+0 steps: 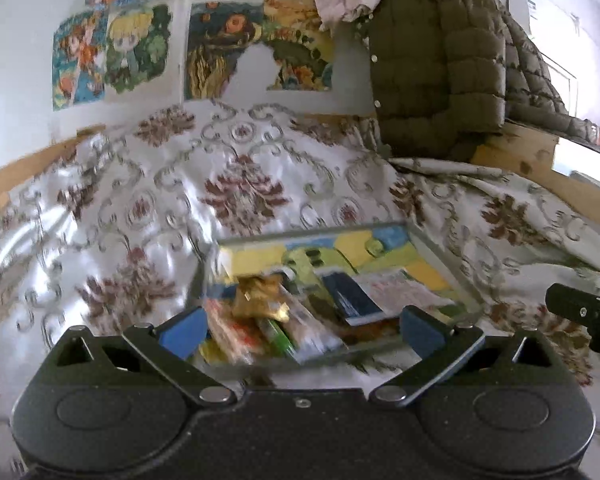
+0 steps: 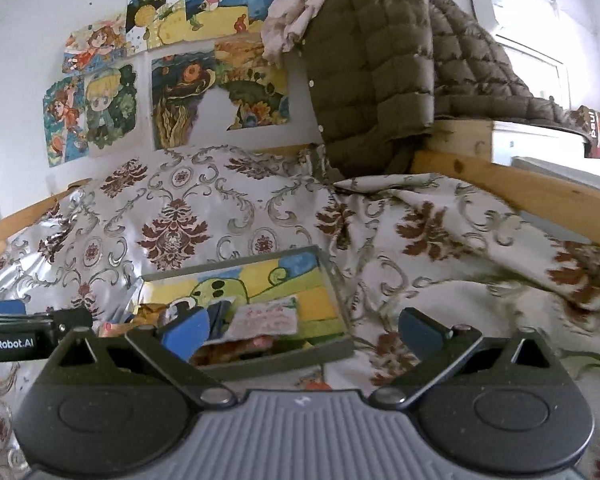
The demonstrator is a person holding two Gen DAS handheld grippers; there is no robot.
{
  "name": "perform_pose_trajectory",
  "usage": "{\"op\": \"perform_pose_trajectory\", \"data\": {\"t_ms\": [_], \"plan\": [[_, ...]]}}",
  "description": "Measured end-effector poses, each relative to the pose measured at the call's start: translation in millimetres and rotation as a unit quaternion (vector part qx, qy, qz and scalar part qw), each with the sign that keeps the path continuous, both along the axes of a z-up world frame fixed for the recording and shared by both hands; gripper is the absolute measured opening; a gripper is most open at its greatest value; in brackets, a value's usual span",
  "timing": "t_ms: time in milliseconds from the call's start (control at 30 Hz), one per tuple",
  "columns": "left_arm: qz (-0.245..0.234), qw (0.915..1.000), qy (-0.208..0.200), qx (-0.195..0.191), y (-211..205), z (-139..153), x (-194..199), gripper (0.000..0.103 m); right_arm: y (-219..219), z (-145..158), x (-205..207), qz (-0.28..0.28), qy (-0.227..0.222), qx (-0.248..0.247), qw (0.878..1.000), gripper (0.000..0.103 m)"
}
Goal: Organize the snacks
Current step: 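Withdraw both tools from the tray back toward the small orange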
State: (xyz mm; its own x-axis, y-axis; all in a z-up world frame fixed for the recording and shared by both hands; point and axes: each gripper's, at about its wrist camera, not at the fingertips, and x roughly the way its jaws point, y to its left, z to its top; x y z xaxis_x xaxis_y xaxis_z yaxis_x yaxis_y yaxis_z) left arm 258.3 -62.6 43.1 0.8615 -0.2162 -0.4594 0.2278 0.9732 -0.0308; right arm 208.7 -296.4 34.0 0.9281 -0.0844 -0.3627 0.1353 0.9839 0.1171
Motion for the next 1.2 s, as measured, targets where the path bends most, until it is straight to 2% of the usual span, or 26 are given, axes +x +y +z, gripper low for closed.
{"op": "perform_pose_trajectory", "data": {"t_ms": [267, 333, 467, 600, 700, 833, 1000, 1200], "plan": [[0.003, 0.9994, 0.007, -0.035, 1, 0, -53, 0.102, -14, -4, -57, -0.012, 0.016, -0.001, 1.0, 0.103], [-0.001, 0.999, 0.023, -0.038, 5, -11, -69, 0.102, -15, -4, -69, -0.008, 0.021, 0.002, 1.0, 0.103], [-0.014, 0.9953, 0.08, -0.052, 8, -27, -89, 0.102, -13, -6, -88, -0.014, 0.04, -0.006, 0.999, 0.103], [-0.016, 0.9938, 0.091, -0.061, 9, -29, -107, 0.102, -8, -6, -99, -0.02, 0.049, -0.011, 0.999, 0.103], [-0.02, 0.9954, 0.086, -0.039, 7, -36, -122, 0.102, -1, -9, -107, -0.015, 0.063, -0.014, 0.998, 0.103], [-0.015, 0.995, 0.099, 0.0, 6, -47, -134, 0.102, 10, -11, -115, -0.002, 0.079, -0.028, 0.996, 0.103], [-0.022, 0.9949, 0.097, 0.012, 8, -45, -146, 0.102, 18, -12, -121, 0.009, 0.091, -0.042, 0.995, 0.103], [-0.009, 0.9944, 0.101, 0.031, 12, -49, -154, 0.102, 19, -15, -122, 0.016, 0.115, -0.048, 0.992, 0.103]]}}
